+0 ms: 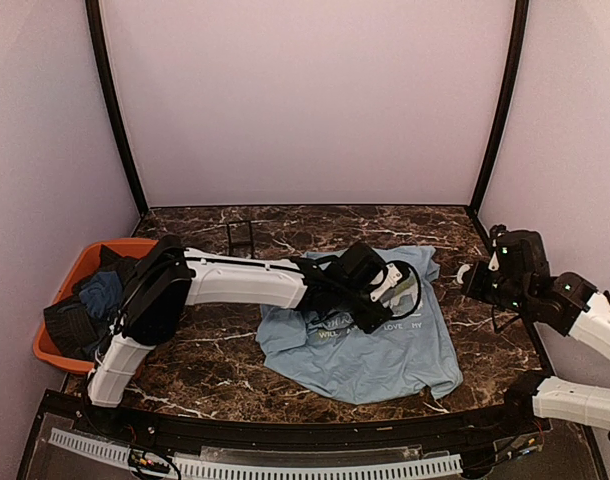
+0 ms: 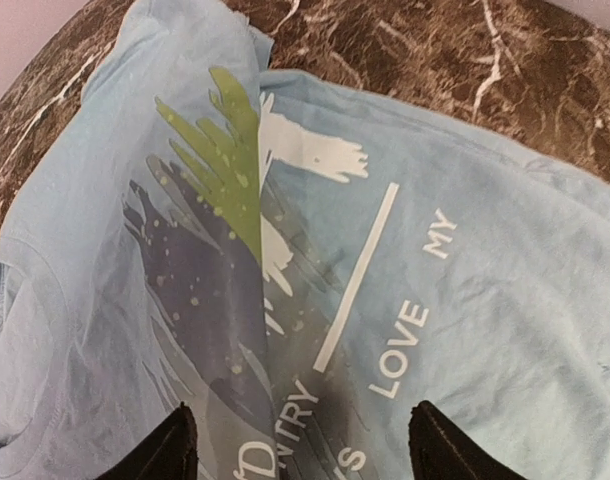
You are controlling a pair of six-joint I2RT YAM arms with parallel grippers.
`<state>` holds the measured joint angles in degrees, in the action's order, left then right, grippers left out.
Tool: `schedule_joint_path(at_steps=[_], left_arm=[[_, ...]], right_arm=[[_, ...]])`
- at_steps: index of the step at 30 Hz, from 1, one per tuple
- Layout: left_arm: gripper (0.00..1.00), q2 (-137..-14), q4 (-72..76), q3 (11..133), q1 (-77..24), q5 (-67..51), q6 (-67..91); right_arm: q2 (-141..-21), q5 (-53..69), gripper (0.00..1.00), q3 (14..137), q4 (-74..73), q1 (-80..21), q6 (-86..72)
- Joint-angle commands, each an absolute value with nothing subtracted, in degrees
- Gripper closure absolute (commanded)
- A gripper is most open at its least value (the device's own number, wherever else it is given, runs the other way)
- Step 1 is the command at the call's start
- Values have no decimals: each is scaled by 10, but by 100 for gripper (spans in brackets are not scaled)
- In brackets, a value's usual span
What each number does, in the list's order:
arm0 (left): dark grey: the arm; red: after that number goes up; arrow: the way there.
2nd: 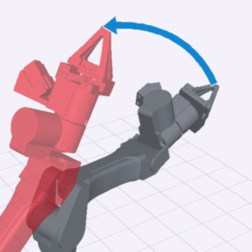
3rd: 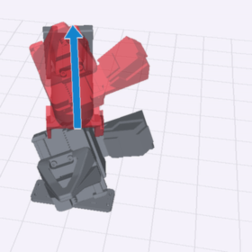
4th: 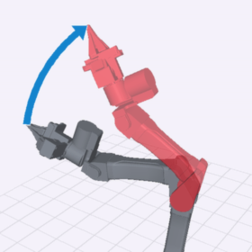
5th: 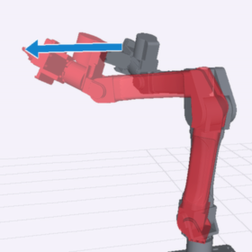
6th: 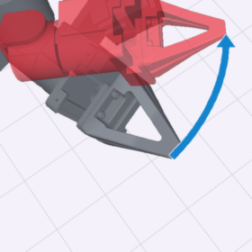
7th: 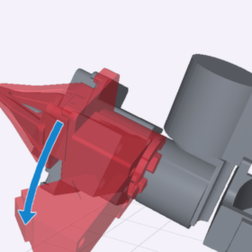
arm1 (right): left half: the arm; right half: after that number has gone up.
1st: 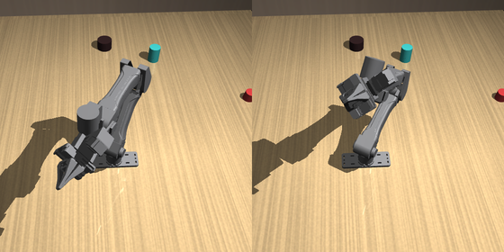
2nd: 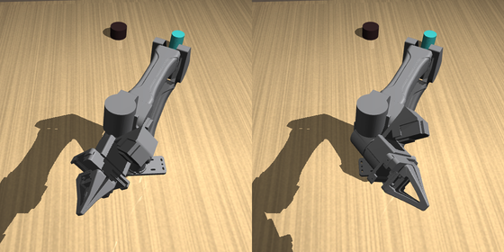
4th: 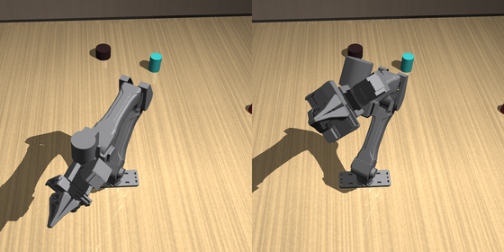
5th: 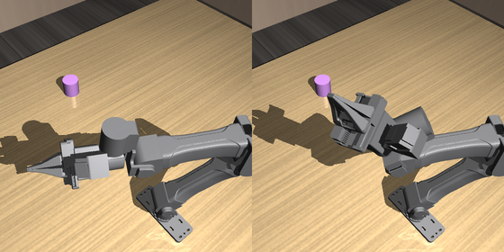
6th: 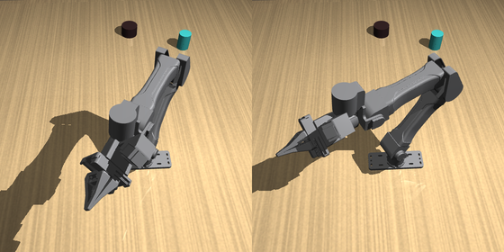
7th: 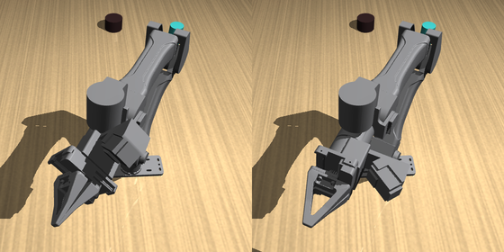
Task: Pin the brooch onto the clothing
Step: Pick up the clothing with brooches at the center of the board.
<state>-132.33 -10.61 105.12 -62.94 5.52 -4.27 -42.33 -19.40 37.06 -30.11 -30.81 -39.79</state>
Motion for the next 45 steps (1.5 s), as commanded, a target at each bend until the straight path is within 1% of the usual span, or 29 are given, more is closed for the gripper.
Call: schedule_joint_path(at_steps=[1,2,7,14,16,18,20,25,27,28,29,30,32,38,42,45], left_arm=[[32,-1347,-126,1077,-633,127,-74],[36,-1357,-126,1086,-634,138,-79],[42,-1391,-137,1133,-635,161,-89],[43,-1426,-131,1171,-635,174,-83],[44,-1429,-119,1174,-635,175,-78],[47,-1434,-114,1180,-635,177,-76],[55,-1440,-114,1187,-635,182,-75],[65,-1445,-107,1191,-635,162,-72],[72,-1446,-103,1191,-635,150,-68],[79,-1445,-101,1191,-635,147,-67],[83,-1444,-101,1191,-635,139,-65],[91,-1441,-101,1190,-635,135,-63],[98,-1433,-98,1183,-635,122,-60],[99,-1393,-66,1137,-634,58,-39],[99,-1372,-67,1121,-633,38,-24],[99,-1352,-58,1086,-628,36,-8]], right_arm=[[-428,-201,100,379,-317,-303,-420],[-429,-199,100,378,-317,-302,-422],[-419,-193,100,371,-316,-302,-427],[-409,-185,100,362,-317,-302,-427],[-411,-184,100,361,-317,-302,-429],[-414,-181,100,362,-316,-302,-430],[-417,-177,100,363,-315,-302,-430],[-424,-177,100,359,-314,-302,-433],[-427,-175,100,357,-313,-302,-436],[-429,-173,100,356,-312,-302,-437],[-433,-171,100,357,-312,-302,-439],[-437,-170,100,358,-311,-302,-442],[-447,-176,100,358,-323,-302,-475],[-493,-157,100,370,-309,-302,-474],[-553,-136,100,392,-295,-301,-475],[-614,-120,100,413,-292,-301,-481]])
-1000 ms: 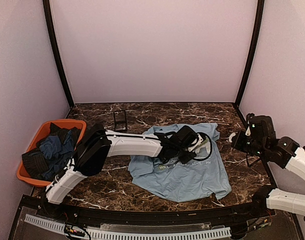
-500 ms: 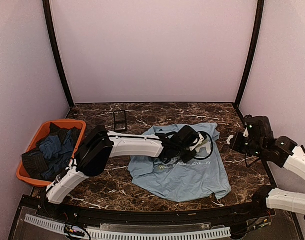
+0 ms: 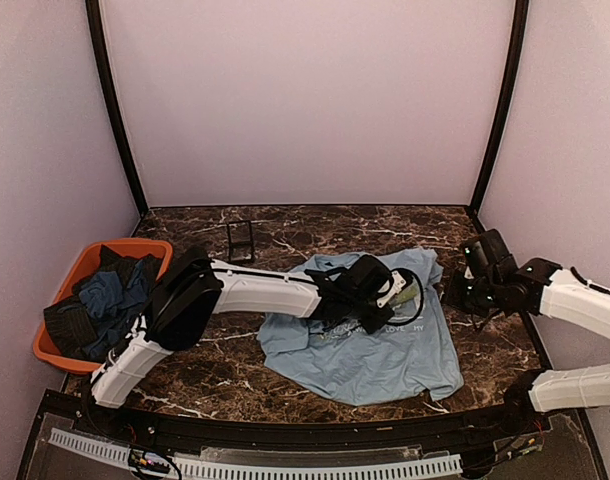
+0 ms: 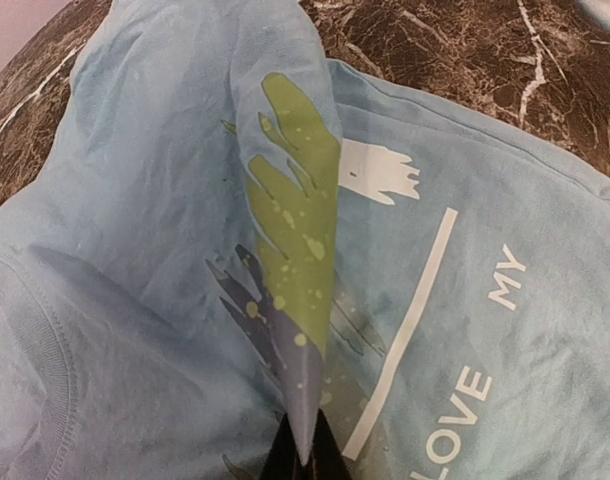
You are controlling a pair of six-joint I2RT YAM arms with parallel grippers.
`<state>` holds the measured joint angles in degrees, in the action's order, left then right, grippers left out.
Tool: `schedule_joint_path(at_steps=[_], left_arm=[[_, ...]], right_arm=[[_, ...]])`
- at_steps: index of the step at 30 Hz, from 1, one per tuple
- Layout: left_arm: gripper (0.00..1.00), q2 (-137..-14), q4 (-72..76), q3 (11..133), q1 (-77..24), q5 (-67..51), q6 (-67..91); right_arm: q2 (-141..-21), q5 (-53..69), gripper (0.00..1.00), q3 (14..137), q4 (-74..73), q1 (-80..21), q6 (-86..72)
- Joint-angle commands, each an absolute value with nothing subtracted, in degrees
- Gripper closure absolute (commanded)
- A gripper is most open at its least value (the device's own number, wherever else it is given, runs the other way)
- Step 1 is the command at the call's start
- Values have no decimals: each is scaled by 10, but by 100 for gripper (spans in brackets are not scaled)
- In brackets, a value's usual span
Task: Pin the brooch onto the clothing
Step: Pick up the clothing with brooches at the center of the board.
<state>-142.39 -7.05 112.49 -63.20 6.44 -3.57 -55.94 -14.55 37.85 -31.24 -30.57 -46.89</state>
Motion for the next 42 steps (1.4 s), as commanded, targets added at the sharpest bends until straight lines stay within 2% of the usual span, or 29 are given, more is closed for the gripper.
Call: schedule_joint_path(at_steps=[1,8,13,21,27,31,33,38,42], left_arm=[[99,-1340,-53,1077,-624,34,-4],[99,-1289,19,984,-604,-25,50],[99,-1282,33,967,-604,-40,55],[98,-1279,37,961,-602,-39,62],[91,-1271,68,940,-598,-58,78],[81,-1270,77,938,-592,-67,86],[72,-1270,80,939,-590,-69,89],[65,-1272,94,945,-588,-84,90],[54,-1282,86,957,-588,-101,87]], right_arm=[[-632,-115,100,420,-292,-301,-486],[-717,-54,100,445,-237,-300,-508],[-751,21,100,453,-189,-299,-531],[-746,53,100,449,-163,-298,-546],[-758,51,100,458,-163,-298,-547],[-764,55,100,459,-163,-298,-551],[-764,56,100,459,-164,-298,-552],[-764,51,100,461,-175,-298,-553],[-755,39,100,455,-193,-297,-559]])
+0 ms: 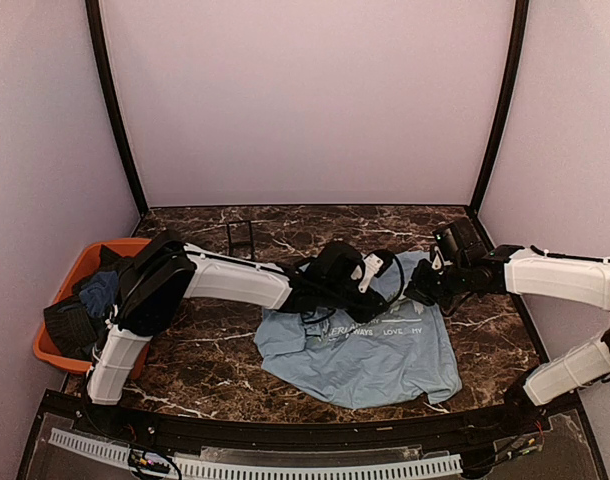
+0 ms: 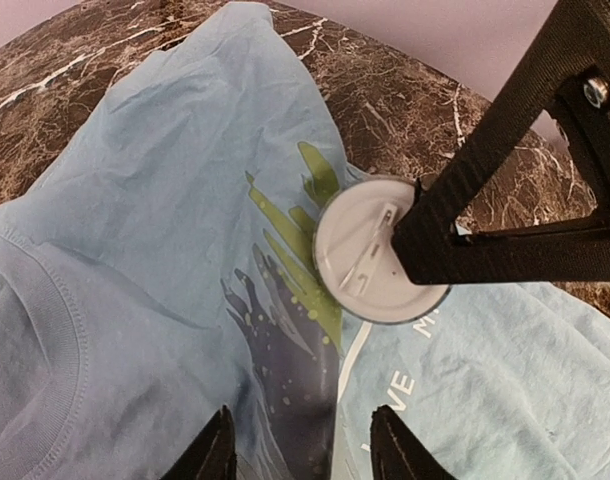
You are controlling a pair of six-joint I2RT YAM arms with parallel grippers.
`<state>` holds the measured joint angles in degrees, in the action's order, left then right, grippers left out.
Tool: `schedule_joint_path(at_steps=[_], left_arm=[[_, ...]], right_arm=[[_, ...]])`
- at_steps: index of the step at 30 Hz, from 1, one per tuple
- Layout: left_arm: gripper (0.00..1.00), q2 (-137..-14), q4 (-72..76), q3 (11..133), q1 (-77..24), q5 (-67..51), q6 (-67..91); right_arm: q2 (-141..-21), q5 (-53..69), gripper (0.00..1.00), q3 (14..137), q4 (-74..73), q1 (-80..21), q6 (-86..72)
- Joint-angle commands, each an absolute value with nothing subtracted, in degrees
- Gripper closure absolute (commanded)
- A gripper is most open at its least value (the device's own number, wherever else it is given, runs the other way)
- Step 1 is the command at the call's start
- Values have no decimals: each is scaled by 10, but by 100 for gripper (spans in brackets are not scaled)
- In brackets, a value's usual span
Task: Pin the brooch onto the clothing
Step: Pick up the clothing with brooches at the center of the board.
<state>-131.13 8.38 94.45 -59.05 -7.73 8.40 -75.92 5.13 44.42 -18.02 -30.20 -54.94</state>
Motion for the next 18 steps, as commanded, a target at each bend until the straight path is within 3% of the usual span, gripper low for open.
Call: schedule_joint_path(at_steps=[1,8,18], left_arm=[[51,-1283,83,958,-588,-102,85],[46,-1309,79,966,-588,-109,80],[54,-1354,51,1017,-588,-134,80]], right_arm=[[-751,38,100,452,-196,-296,-561],[-743,41,100,432,-200,-291,-572],[-756,50,100,430,-198,-282,-576]])
